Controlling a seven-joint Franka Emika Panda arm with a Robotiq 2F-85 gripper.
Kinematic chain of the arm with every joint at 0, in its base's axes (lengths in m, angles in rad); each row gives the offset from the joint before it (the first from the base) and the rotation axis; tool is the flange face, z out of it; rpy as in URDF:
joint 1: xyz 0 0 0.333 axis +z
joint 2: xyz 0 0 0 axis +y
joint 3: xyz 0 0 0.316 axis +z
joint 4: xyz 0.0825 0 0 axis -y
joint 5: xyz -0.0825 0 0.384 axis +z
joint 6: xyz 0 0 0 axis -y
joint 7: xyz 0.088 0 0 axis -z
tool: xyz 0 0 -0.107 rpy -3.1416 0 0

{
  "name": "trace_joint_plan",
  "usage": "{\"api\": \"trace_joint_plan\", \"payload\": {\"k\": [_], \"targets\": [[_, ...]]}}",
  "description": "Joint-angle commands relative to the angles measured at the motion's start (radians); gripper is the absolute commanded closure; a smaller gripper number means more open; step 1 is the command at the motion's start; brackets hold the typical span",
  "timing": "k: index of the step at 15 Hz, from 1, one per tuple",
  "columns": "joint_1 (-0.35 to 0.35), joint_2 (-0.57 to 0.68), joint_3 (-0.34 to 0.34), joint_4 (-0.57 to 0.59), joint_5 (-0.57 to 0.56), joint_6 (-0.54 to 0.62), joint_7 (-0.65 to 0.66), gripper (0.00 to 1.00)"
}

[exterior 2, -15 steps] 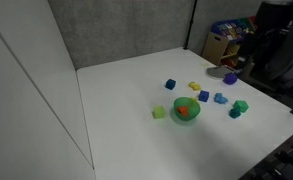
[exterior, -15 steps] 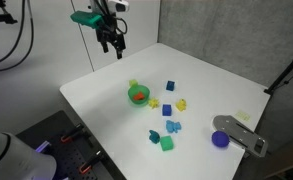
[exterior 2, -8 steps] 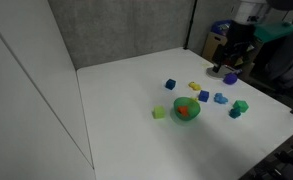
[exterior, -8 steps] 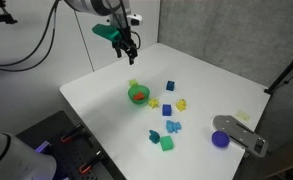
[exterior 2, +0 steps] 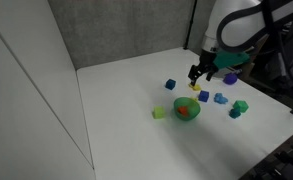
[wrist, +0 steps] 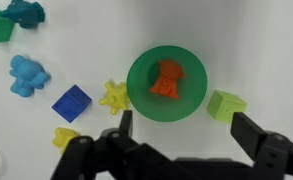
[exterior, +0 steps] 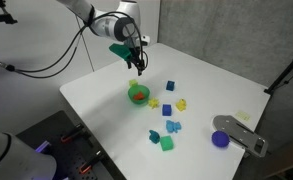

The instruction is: Pick up the orange toy from the green bowl and put it on the table

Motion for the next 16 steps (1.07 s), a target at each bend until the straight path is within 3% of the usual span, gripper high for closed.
{"api": "trace_joint_plan", "payload": {"k": [1,8,16], "targets": [[0.054,0.144,-0.05,0.126,-0.064,0.021,0.084,0.0],[0.091,0.322,-0.104,0.274,-0.056,-0.001,0.093,0.0],[0.075,0.436,-0.086,0.317,-0.018,0.024,0.05,0.0]]}}
